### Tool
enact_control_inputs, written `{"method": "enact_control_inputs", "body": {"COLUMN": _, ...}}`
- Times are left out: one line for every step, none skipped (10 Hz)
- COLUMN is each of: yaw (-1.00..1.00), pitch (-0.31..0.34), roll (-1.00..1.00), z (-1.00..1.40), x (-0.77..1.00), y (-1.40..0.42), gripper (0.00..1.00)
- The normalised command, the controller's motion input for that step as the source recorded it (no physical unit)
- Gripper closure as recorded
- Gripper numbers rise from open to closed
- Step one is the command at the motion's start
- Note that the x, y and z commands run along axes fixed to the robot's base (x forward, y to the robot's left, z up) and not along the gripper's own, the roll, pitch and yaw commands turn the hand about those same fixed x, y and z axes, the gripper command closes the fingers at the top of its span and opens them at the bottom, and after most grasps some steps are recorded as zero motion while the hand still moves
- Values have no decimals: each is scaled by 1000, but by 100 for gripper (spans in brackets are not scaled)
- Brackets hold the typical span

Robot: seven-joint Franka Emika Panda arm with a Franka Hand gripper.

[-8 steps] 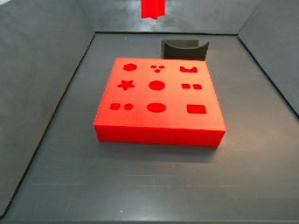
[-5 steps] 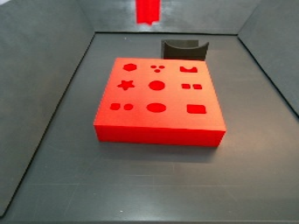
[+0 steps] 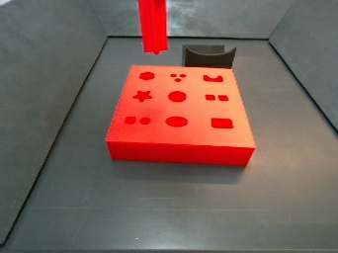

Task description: Insert the star object.

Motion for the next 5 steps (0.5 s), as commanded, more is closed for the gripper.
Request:
{"method": "enact_control_inputs", "body": {"yaw": -809, "pitch": -296, "roll": -163, "z": -23, "x": -57, "y": 0, "gripper": 100}}
{"method": "enact_control_inputs", "body": {"yaw": -917, "pitch": -277, "roll": -119, "z": -117, "x": 0, "y": 0, "gripper": 100}}
{"method": "enact_control_inputs", "body": {"yaw": -883, "pitch": -196, "roll": -13, "z": -249, "x": 86, "y": 91, "gripper": 100}}
{"method": "enact_control_inputs", "body": {"yaw": -606, "pitch": -20, "roll": 100, "z": -383, "x": -17, "y": 186, "gripper": 100}}
{"method": "enact_control_inputs", "body": {"yaw": -20, "pitch": 193, "roll": 296, "z": -243, "x": -9, "y": 0, "gripper": 100}}
